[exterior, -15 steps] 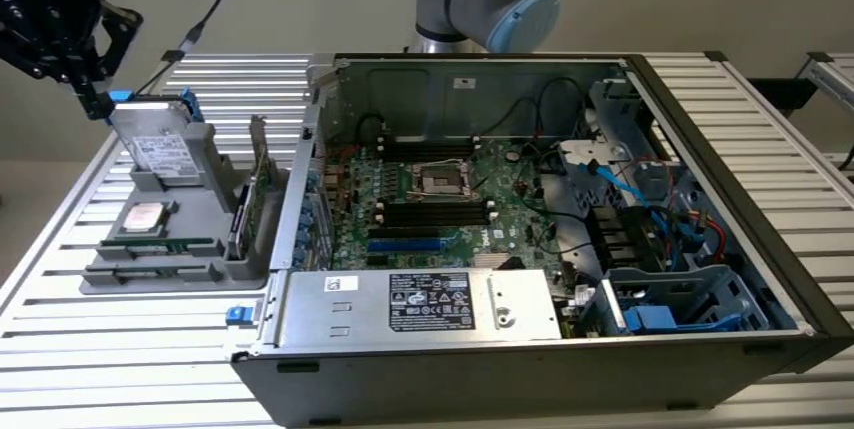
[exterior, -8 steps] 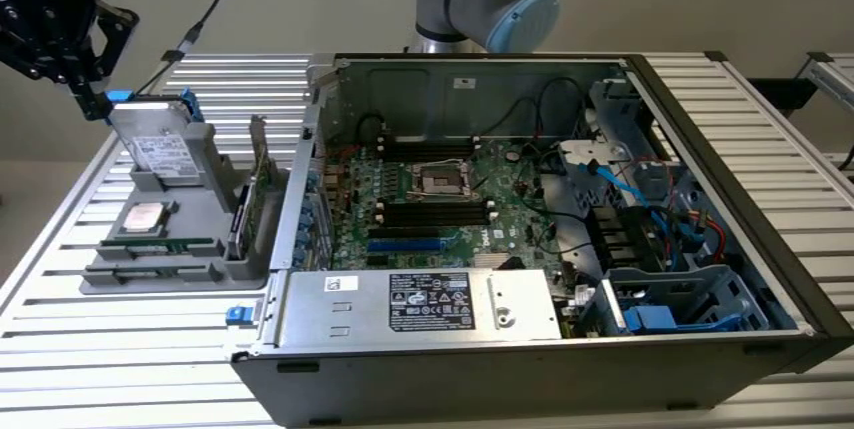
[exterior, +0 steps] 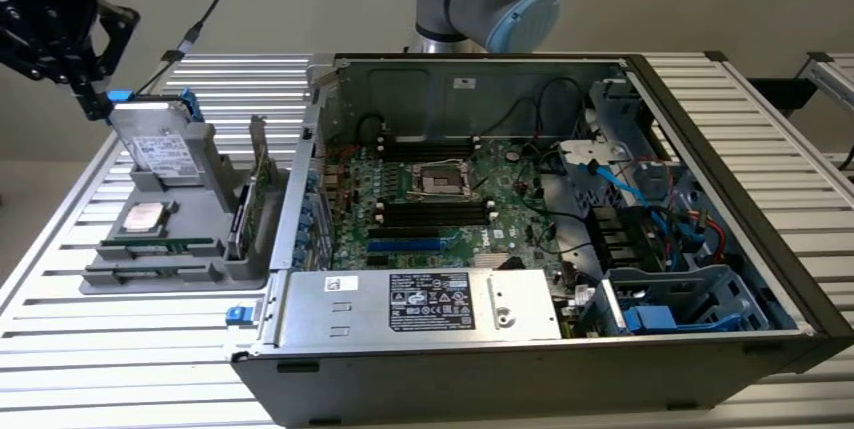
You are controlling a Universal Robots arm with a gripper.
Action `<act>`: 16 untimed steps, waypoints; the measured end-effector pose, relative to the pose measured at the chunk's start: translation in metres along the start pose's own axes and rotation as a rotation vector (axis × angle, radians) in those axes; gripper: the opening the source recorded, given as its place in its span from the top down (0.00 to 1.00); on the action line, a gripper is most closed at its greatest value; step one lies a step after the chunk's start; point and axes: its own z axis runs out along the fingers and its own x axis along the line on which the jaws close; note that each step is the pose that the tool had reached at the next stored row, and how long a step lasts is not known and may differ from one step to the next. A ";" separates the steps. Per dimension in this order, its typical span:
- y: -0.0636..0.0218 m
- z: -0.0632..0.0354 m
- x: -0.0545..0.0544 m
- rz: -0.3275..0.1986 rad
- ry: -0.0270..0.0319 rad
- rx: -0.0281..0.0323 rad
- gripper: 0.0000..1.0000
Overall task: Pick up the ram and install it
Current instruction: 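Pick up the ram and move it above insertion slot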
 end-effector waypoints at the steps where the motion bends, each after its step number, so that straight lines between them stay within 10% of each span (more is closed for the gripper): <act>1: 0.0000 0.0000 0.000 -0.019 -0.0017 0.0004 0.90; 16: 0.0000 0.0001 0.000 -0.290 -0.0266 0.0066 0.90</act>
